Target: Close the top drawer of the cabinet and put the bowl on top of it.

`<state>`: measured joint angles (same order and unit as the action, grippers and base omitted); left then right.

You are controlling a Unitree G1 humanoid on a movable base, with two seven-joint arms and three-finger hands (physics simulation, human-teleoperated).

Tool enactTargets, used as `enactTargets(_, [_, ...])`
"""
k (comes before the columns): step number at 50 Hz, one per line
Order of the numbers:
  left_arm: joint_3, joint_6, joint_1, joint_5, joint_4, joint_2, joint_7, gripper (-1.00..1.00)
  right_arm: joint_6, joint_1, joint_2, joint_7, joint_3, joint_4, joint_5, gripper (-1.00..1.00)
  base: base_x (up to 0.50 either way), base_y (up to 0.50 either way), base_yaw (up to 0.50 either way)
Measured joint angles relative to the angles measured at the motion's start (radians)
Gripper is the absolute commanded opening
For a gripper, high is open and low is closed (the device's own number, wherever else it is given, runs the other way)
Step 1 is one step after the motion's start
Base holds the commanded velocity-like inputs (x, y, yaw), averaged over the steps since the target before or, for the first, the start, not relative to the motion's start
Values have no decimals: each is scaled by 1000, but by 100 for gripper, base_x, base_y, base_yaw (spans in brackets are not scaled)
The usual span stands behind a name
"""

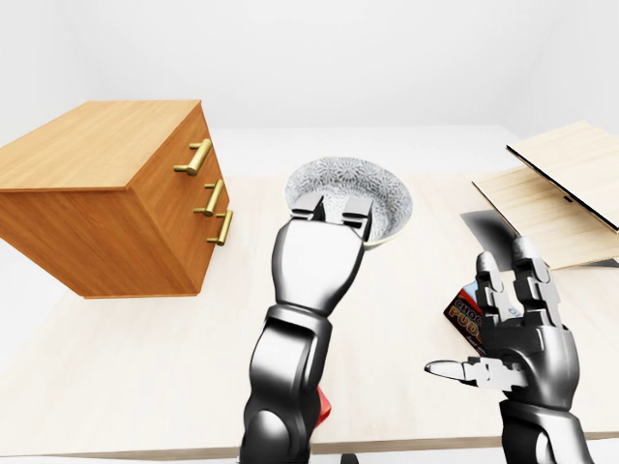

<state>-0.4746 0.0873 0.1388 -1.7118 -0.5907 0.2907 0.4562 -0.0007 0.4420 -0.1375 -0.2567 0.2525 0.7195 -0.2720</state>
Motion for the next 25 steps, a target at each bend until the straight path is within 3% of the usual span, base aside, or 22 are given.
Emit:
enactTargets(8, [82, 0, 122, -69, -61, 50, 158, -100, -2, 2, 3, 3, -4, 0, 0, 100, 0, 0, 0])
enactTargets(14, [157, 0, 215, -76, -72, 52, 242, -100, -5, 9, 2, -1, -4, 4, -3, 100, 0, 0, 0])
enactTargets(25, [289, 0, 404, -35, -49, -13, 242, -100, -13, 16, -2, -6, -7, 4, -1, 100, 0, 0, 0])
